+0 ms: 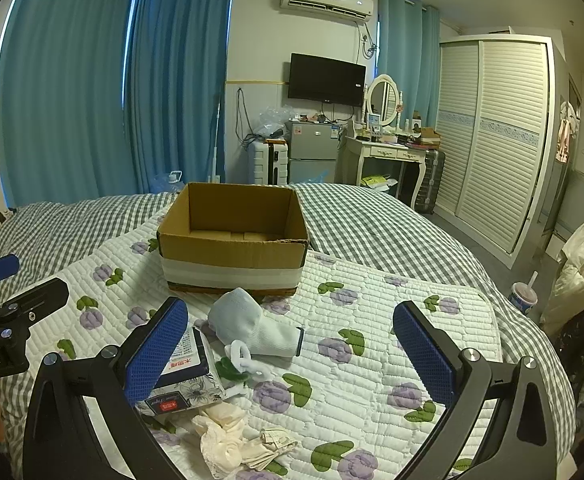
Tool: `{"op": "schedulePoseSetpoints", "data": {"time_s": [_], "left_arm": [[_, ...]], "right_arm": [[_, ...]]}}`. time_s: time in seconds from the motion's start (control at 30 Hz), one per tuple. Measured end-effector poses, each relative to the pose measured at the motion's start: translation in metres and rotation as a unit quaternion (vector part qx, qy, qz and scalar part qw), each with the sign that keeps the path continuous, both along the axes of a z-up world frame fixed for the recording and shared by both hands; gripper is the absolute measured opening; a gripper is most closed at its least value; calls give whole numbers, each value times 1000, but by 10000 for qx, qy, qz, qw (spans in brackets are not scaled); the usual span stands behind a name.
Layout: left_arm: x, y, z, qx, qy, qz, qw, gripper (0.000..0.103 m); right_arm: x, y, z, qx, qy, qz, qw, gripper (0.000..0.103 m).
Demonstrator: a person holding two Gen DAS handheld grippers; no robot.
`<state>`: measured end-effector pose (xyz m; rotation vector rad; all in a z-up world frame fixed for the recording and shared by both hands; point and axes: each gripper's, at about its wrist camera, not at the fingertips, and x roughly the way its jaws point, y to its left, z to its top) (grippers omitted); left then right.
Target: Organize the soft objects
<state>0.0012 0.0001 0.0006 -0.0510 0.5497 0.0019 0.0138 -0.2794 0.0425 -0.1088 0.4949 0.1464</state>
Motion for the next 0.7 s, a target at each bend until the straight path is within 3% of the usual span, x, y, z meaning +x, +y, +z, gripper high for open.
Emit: {"op": "schedulePoseSetpoints", "data": {"time_s": [0.7], "left_arm": [[-4,-3,-2,33,33,-7,10000,103]], "right_arm": [[0,1,1,23,-1,48,10000,103]]}}
